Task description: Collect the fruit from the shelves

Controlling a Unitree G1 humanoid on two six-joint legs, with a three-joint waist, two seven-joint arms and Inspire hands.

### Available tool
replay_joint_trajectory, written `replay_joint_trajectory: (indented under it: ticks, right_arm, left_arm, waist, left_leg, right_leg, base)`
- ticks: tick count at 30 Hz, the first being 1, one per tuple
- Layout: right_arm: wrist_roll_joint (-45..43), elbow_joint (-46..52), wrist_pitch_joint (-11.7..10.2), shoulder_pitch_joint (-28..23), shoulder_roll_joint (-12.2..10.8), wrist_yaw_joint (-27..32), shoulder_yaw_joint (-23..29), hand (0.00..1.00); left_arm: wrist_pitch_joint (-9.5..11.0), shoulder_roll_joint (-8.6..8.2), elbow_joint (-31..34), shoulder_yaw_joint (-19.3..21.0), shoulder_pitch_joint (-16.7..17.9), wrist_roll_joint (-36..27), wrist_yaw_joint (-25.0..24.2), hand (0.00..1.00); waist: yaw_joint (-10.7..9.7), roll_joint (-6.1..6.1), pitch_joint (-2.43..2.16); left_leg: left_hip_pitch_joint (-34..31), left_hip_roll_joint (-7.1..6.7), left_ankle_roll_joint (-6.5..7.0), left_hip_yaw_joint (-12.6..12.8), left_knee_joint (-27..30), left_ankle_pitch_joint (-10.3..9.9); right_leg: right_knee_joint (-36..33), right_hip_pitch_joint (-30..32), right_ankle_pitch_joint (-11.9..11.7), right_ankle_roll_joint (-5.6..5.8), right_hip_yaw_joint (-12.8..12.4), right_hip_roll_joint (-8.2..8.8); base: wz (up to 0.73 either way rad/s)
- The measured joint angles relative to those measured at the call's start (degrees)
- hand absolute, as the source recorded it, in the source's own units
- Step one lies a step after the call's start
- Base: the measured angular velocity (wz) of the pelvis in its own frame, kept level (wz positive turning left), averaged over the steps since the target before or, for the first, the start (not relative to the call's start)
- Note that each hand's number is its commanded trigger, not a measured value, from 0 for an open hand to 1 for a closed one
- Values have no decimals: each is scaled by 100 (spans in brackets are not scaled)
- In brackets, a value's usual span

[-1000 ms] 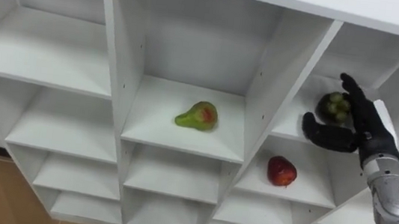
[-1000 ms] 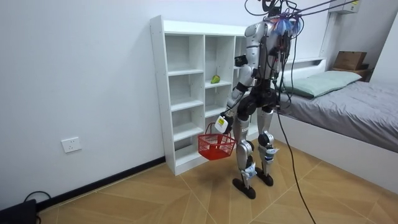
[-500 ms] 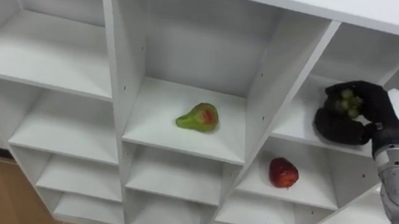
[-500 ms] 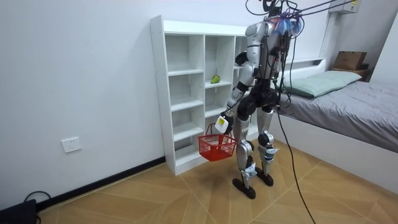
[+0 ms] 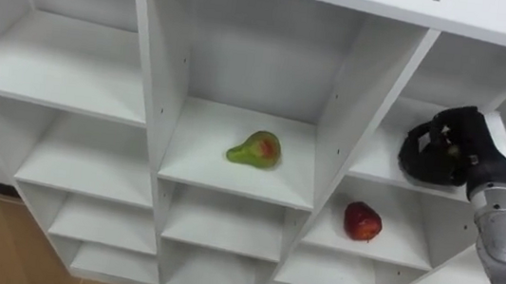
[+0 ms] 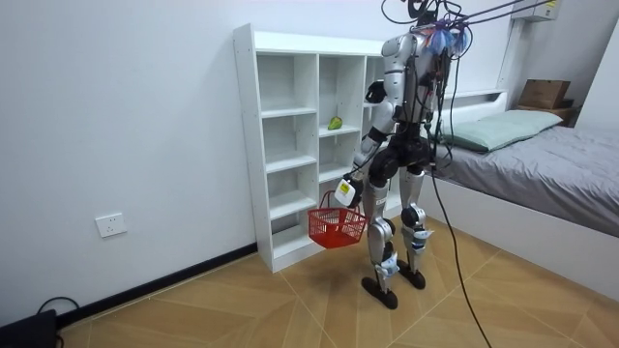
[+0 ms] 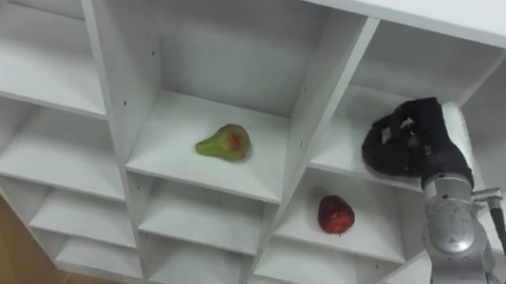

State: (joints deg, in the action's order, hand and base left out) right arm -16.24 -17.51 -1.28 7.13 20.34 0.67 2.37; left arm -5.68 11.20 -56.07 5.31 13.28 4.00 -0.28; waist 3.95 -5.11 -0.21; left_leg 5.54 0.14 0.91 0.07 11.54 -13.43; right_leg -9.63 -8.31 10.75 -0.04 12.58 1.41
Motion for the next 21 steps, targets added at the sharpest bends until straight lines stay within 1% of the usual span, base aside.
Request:
replay_joint_trajectory:
  ticks: [2, 5, 6, 8, 10, 12, 14, 15, 16, 17, 18, 19, 20, 21]
  right_arm:
    - [-248, 224, -3, -141, -45, -2, -18, 100]
    - [-328, 514, 23, -282, -78, -9, -117, 100]
    - [-296, 564, 23, -307, -90, -26, -127, 100]
    - [-101, 902, 91, -486, -99, -154, -171, 100]
    - [35, 1136, 127, -613, -106, -279, -172, 100]
    - [247, 1396, 215, -762, -109, -383, -170, 100]
    - [737, 1821, 263, -1091, -181, -500, -167, 100]
    - [1166, 1894, 216, -1220, -257, -548, -180, 100]
    - [1400, 1889, 193, -1256, -281, -559, -179, 100]
    - [1829, 1875, 188, -1298, -288, -594, -169, 100]
    - [2015, 1874, 191, -1314, -288, -633, -168, 100]
    - [2411, 1874, 177, -1392, -294, -812, -188, 100]
    - [2787, 1876, 95, -1484, -337, -1007, -257, 100]
    - [2955, 1887, 78, -1514, -370, -1104, -295, 100]
  left_arm:
    - [90, -3, 38, 1, 2, 0, 0, 100]
    - [133, -7, 57, -8, -17, -7, 11, 100]
    - [144, -7, 51, -17, -20, -17, 14, 100]
    - [204, 3, -21, -131, -37, -227, 59, 100]
    - [227, 5, -122, -133, -55, -229, 96, 100]
    - [223, 11, -138, -160, -50, -223, 128, 100]
    - [216, 12, -139, -160, -4, -226, 147, 100]
    - [209, 11, -140, -168, 14, -225, 174, 100]
    - [202, 10, -140, -177, 16, -223, 192, 100]
    - [199, 10, -138, -200, 12, -223, 206, 100]
    - [199, 10, -138, -211, 8, -217, 209, 100]
    - [198, 8, -131, -217, -4, -221, 223, 100]
    - [198, -8, -122, -221, -12, -228, 264, 100]
    - [198, -21, -122, -223, -13, -230, 288, 100]
  waist:
    - [-3, 2, -1]
    - [-25, 20, -8]
    - [-29, 29, -11]
    - [-37, 71, -16]
    - [-53, 96, -8]
    - [-58, 122, -7]
    - [-60, 150, -1]
    - [-58, 162, -2]
    - [-59, 165, -3]
    - [-68, 175, -3]
    - [-73, 180, -3]
    - [-78, 183, -2]
    - [-84, 184, -2]
    - [-86, 185, -3]
  left_leg:
    - [0, 2, 0, 4, -1, 0]
    - [2, 4, 0, 24, -1, 0]
    - [4, 4, 0, 33, -3, 0]
    - [17, 5, 0, 105, -7, 0]
    - [18, 4, 0, 106, -6, 0]
    - [18, 4, 0, 116, -7, 0]
    - [17, 12, 0, 115, -18, 0]
    - [20, 21, -2, 129, -12, 0]
    - [20, 23, -2, 138, -5, 0]
    - [20, 26, -3, 151, 2, 0]
    - [19, 26, -3, 150, 3, 0]
    - [18, 26, -3, 158, -4, 0]
    - [19, 25, -4, 172, -9, 0]
    - [18, 25, -4, 173, -7, 1]
  right_leg:
    - [-1, 0, 0, 0, -18, -3]
    - [-3, 7, 0, 0, -38, -4]
    - [-3, 6, 0, 0, -42, -4]
    - [0, 3, 0, 0, -94, -8]
    - [3, 5, 0, 0, -106, -8]
    - [5, 9, 0, 0, -91, -7]
    - [8, 19, 0, 0, -111, -18]
    - [8, 19, 0, 0, -130, -25]
    - [8, 19, 0, 0, -140, -26]
    - [6, 21, 0, 0, -148, -25]
    - [6, 25, 0, -1, -148, -25]
    - [3, 32, 0, -1, -146, -25]
    - [-3, 41, -1, -2, -150, -27]
    - [-5, 43, -2, -4, -159, -29]
  base:
    - [0]
    - [-3]
    - [-5]
    - [-7]
    - [-5]
    - [0]
    - [0]
    - [-5]
    - [-6]
    - [-5]
    - [-4]
    - [-4]
    - [-5]
    - [-7]
